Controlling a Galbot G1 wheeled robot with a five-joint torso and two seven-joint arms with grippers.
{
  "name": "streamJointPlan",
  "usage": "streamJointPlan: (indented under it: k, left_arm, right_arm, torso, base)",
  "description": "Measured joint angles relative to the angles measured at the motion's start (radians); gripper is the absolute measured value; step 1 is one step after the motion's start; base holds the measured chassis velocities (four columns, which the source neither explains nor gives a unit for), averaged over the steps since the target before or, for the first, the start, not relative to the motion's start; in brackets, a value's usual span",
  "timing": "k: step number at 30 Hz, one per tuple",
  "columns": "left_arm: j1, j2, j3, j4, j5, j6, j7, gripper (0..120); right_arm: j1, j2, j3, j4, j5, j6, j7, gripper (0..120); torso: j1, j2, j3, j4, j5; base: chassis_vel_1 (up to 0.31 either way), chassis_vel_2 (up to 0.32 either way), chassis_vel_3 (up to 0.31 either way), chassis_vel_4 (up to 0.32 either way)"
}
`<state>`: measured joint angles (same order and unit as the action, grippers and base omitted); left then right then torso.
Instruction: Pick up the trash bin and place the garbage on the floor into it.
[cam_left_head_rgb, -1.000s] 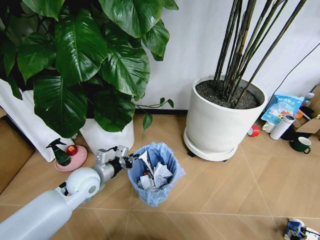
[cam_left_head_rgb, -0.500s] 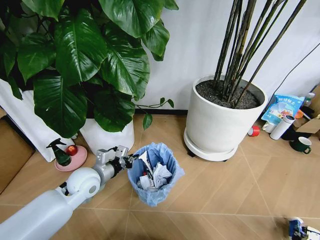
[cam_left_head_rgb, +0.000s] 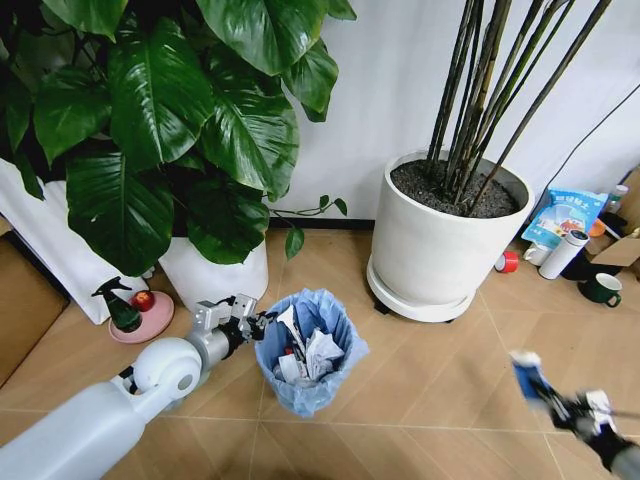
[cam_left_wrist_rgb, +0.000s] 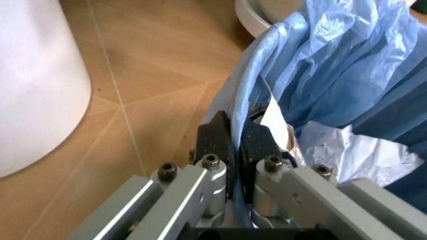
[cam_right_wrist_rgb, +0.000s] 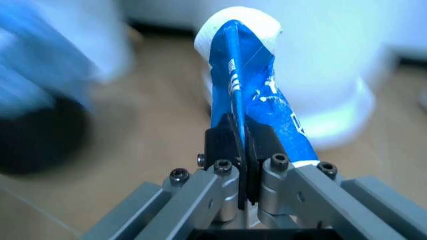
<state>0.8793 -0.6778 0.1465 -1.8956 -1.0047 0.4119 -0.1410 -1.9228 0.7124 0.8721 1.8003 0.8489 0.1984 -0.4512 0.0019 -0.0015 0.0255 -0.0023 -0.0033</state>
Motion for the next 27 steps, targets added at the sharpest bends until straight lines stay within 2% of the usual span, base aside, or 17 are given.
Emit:
streamJointPlan:
  k: [4, 6, 7, 12, 16, 19, 25, 27]
  left_arm:
    - [-0.016, -0.002, 0.034, 0.006, 0.001, -0.002, 0.0, 0]
    - [-0.034, -0.013, 0.059, 0.016, 0.001, -0.005, -0.001, 0]
    - [-0.034, -0.013, 0.059, 0.016, 0.001, -0.005, -0.001, 0]
    - [-0.071, -0.038, 0.107, 0.037, -0.003, -0.009, -0.001, 0]
    - [-0.094, -0.046, 0.137, 0.048, -0.009, -0.009, 0.001, 0]
    - [-0.107, -0.053, 0.159, 0.054, -0.011, -0.011, 0.004, 0]
    - [-0.183, -0.09, 0.224, 0.072, -0.038, -0.012, 0.002, 0]
    - [-0.192, -0.093, 0.23, 0.073, -0.042, -0.012, 0.002, 0]
  right_arm:
    - [0.101, -0.065, -0.082, 0.062, 0.018, 0.037, -0.076, 0]
    - [0.219, -0.115, -0.185, 0.081, 0.036, 0.047, -0.122, 0]
    - [0.219, -0.115, -0.185, 0.081, 0.036, 0.047, -0.122, 0]
    - [0.425, -0.194, -0.355, 0.057, 0.085, 0.062, -0.226, 0]
    - [0.486, -0.226, -0.41, 0.031, 0.106, 0.069, -0.294, 0]
    - [0.522, -0.234, -0.449, 0.02, 0.112, 0.069, -0.328, 0]
    - [0.638, -0.192, -0.592, -0.025, 0.121, 0.063, -0.373, 0]
    - [0.652, -0.187, -0.607, -0.031, 0.121, 0.063, -0.377, 0]
  torso:
    - [0.0, 0.0, 0.0, 0.0001, 0.0002]
    - [0.0, 0.0, 0.0, 0.0002, 0.0006]
    - [0.0, 0.0, 0.0, 0.0002, 0.0006]
    - [0.0, 0.0, 0.0, 0.0003, 0.0003]
    - [0.0, 0.0, 0.0, 0.0, 0.0002]
    - [0.0, 0.0, 0.0, -0.0001, 0.0001]
    - [0.0, 0.0, 0.0, -0.0002, 0.0001]
    - [0.0, 0.0, 0.0, -0.0003, 0.0002]
  base:
    - [0.0, 0.0, 0.0, 0.0]
    - [0.0, 0.0, 0.0, 0.0]
    - [0.0, 0.0, 0.0, 0.0]
    - [0.0, 0.0, 0.0, 0.0]
    - [0.0, 0.0, 0.0, 0.0]
    - [0.0, 0.0, 0.0, 0.0]
    - [0.0, 0.0, 0.0, 0.0]
    - [0.0, 0.0, 0.0, 0.0]
